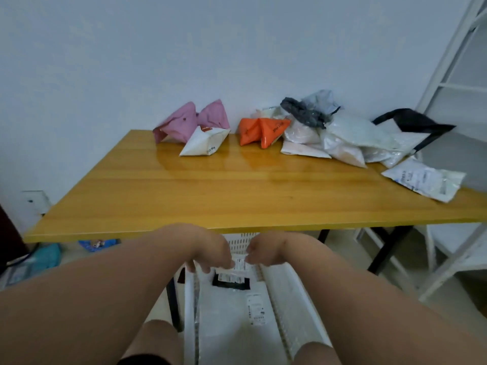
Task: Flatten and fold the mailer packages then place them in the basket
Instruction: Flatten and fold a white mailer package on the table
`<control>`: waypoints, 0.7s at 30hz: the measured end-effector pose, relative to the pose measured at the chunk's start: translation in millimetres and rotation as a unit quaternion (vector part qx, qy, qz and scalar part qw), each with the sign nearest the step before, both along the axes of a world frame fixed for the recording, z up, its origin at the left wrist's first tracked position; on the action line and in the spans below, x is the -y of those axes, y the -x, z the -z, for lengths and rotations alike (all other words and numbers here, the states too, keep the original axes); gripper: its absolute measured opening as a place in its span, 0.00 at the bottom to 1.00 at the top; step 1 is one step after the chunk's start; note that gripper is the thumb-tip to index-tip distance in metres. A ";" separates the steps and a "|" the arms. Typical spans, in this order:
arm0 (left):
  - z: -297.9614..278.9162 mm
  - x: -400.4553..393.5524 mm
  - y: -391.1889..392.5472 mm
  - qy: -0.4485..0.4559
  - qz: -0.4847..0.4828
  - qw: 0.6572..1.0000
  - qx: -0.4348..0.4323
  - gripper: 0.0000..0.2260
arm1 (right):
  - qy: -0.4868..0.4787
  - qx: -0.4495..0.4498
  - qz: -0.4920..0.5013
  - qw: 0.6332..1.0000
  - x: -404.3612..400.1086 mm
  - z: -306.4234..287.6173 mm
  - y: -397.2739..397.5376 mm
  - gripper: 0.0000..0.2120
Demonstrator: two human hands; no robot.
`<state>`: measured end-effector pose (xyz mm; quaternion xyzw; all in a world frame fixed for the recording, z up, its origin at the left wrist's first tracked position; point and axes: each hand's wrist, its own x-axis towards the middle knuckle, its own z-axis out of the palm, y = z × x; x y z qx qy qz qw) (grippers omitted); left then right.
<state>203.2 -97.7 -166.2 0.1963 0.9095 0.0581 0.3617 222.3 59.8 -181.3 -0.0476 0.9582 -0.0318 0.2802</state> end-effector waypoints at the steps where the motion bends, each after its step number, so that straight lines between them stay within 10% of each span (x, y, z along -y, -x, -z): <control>1: -11.9 -1.6 -2.8 -0.017 -0.017 1.000 0.015 0.20 | 0.016 -0.004 0.013 1.000 0.3 -11.2 -1.8 0.21; 11: -68.6 -26.5 16.1 -0.184 -0.056 0.954 -0.228 0.12 | 0.106 -0.157 0.079 0.979 -22.1 -64.6 2.5 0.15; 21: -52.8 -111.9 55.5 -0.251 -0.031 0.935 -0.249 0.18 | 0.126 -0.273 0.156 0.941 -98.7 -53.8 24.1 0.14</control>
